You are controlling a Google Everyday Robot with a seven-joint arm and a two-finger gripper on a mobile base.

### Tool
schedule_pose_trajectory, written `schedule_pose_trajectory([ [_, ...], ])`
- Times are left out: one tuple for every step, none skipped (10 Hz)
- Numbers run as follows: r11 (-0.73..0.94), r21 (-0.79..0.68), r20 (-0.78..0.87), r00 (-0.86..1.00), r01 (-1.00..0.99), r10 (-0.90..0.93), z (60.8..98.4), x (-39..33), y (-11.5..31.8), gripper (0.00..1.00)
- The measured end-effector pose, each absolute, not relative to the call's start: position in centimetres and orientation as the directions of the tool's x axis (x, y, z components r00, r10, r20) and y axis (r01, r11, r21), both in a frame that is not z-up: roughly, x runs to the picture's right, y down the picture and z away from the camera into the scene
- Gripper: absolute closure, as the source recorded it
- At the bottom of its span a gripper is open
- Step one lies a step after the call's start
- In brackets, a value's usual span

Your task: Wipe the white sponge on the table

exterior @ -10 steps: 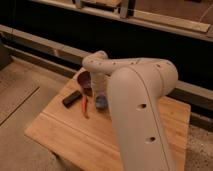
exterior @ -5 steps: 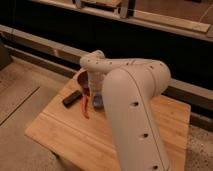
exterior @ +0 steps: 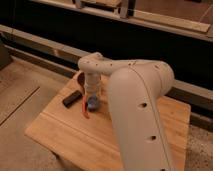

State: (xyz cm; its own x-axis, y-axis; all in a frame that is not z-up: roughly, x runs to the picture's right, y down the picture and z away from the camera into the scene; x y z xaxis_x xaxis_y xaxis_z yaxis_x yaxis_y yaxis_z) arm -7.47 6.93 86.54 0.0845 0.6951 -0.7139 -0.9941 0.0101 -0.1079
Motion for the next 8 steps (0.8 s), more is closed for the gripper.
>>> schedule_pose_trajectory([
  [-0.044, -0.131, -0.71, 0.063, -0.99, 0.701, 86.2, -8.2, 7.6, 1.0],
  [-0.076, -0.141, -0.71, 0.047, -0.987, 0.703, 85.9, -8.3, 8.4, 1.0],
  [-0.098, -0.143, -0.711, 0.033, -0.985, 0.702, 85.7, -8.1, 9.0, 1.0],
  [-0.13, -0.132, -0.717, 0.005, -0.983, 0.697, 85.3, -7.3, 10.1, 1.0],
  [-0.145, -0.12, -0.721, -0.015, -0.982, 0.693, 85.1, -6.7, 10.6, 1.0],
  [-0.153, -0.093, -0.73, -0.037, -0.984, 0.683, 84.7, -5.6, 11.4, 1.0],
  [-0.154, -0.058, -0.736, -0.062, -0.986, 0.675, 84.3, -4.0, 12.1, 1.0],
  [-0.149, -0.023, -0.74, -0.083, -0.989, 0.667, 83.9, -2.5, 12.8, 1.0],
])
